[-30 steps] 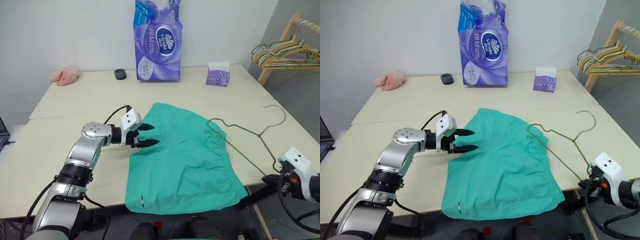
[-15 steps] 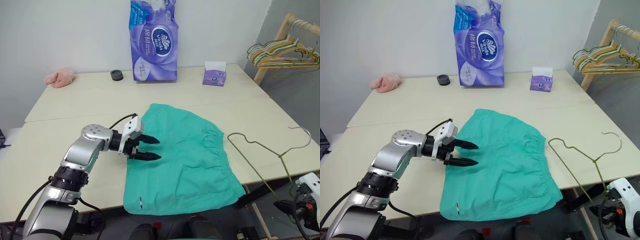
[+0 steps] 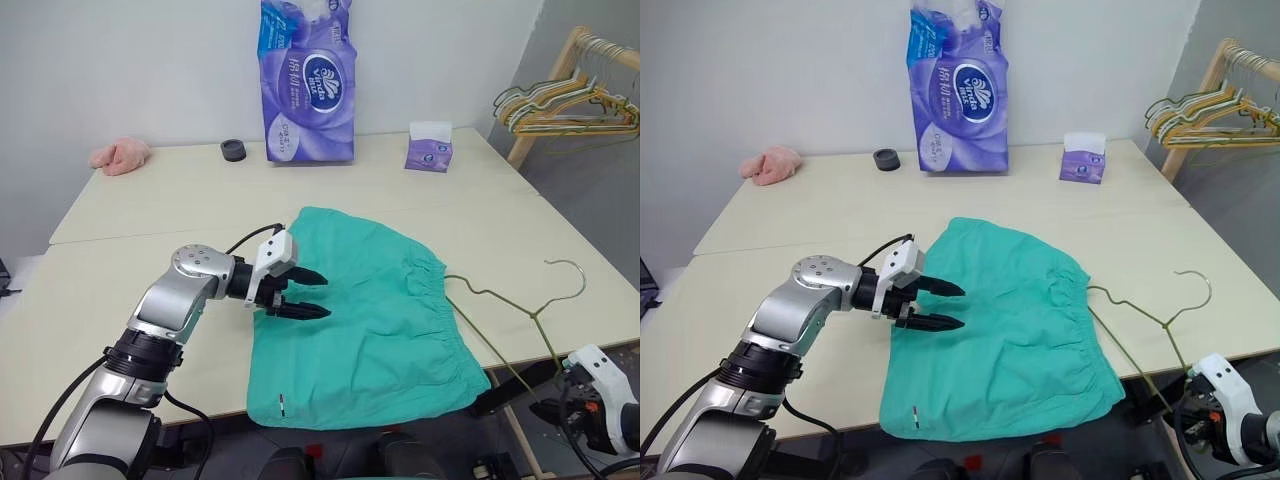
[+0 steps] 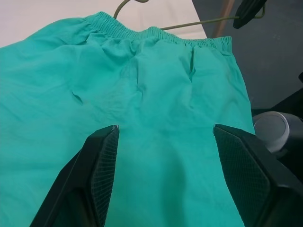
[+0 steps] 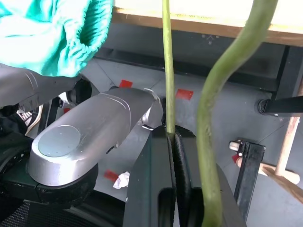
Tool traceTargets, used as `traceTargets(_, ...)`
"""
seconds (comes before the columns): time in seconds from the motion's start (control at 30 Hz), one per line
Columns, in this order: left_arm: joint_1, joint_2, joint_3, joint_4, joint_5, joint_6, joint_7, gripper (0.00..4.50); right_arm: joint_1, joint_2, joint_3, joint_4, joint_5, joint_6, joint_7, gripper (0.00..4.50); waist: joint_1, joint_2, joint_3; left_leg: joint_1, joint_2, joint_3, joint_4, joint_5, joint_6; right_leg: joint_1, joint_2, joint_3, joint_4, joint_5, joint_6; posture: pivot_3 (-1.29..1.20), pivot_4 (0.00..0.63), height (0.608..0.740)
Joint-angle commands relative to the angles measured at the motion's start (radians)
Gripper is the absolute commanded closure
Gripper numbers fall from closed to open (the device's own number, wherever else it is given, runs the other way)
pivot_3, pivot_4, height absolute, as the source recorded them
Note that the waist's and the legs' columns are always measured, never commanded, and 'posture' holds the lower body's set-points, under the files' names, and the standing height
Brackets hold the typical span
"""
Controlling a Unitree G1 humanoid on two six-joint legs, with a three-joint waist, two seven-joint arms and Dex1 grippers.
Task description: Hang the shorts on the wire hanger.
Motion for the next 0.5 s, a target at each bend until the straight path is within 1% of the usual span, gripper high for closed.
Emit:
traceTargets(0.03,-0.004,0.005,0.018,-0.017,0.003,-0.026,0.018,1.14,-0.012,-0.051,-0.036,-0.083,0.000,-0.028,0.007,4.50,0.000,0.000,0.000,0.000,0.000,0.000,0.000,0.000,0.000,0.000,0.000,0.000,0.000,0.000,0.000,-0.18,0.077,0.740)
traceTargets(0.23,-0.013,0.001,0.018,0.013,0.012,-0.054,0.026,1.14,-0.035,-0.100,0.019,-0.146,-0.034,-0.060,-0.018,4.50,0.000,-0.001,0.001,0.000,0.000,0.000,0.000,0.000,0.000,0.000,0.000,0.000,0.000,0.000,0.000,-0.18,0.079,0.740)
traceTargets(0.37,-0.016,0.000,0.017,0.033,0.019,-0.076,0.033,1.14,-0.025,-0.217,0.143,-0.179,-0.173,-0.161,-0.048,4.50,0.000,-0.001,0.002,0.000,0.000,0.000,0.000,0.000,0.000,0.000,0.000,0.000,0.000,0.000,0.000,-0.18,0.081,0.740)
traceTargets(0.5,-0.007,0.002,0.016,0.038,0.025,-0.091,0.040,1.14,-0.029,-0.246,0.214,-0.168,-0.244,-0.207,-0.076,4.50,0.001,-0.004,0.004,0.000,0.000,0.000,0.000,0.000,0.000,0.000,0.000,-0.001,0.000,0.000,0.000,-0.18,0.082,0.740)
